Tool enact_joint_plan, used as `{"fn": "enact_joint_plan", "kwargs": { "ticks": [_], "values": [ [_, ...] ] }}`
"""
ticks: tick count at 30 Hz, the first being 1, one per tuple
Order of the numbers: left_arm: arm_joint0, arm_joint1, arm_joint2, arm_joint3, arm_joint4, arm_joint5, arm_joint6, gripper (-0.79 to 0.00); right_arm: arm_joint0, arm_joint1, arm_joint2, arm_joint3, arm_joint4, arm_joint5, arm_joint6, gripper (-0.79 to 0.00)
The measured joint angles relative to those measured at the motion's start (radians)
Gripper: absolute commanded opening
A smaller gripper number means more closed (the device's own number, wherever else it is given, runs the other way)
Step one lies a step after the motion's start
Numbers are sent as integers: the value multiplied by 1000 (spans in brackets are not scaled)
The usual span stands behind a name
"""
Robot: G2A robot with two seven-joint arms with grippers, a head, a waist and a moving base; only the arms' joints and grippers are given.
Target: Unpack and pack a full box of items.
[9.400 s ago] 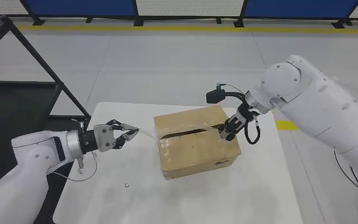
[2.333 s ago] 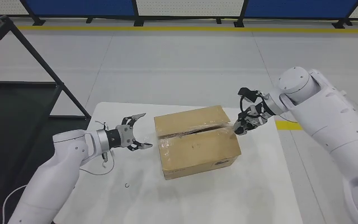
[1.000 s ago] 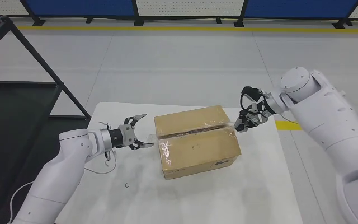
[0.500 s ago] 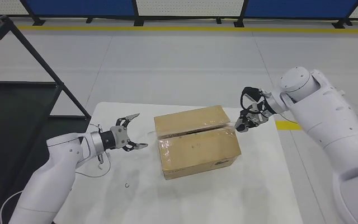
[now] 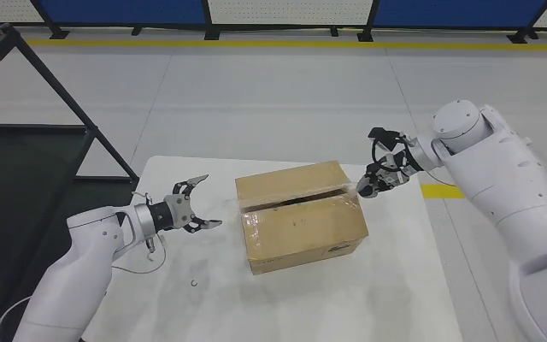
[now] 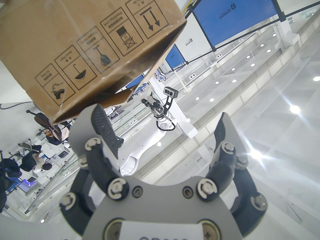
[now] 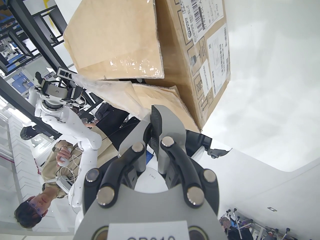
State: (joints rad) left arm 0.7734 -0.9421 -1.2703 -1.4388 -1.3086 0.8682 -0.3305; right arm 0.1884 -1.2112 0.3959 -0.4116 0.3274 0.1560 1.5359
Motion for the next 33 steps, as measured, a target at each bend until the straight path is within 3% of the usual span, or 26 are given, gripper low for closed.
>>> {"fn": "enact_joint_plan", "kwargs": {
  "ticks": [16,26,33],
  "values": [
    [-14,-8,15,10,-2,11,4,0,-9,65,-27,-75,81,-92,0,-785],
    [-19,-12,21,7,-1,16,11,0,-37,99,29,-136,154,-262,-2,-785],
    [-21,-19,32,30,-34,27,9,0,-62,115,77,-197,155,-344,-93,-785]
  ]
}}
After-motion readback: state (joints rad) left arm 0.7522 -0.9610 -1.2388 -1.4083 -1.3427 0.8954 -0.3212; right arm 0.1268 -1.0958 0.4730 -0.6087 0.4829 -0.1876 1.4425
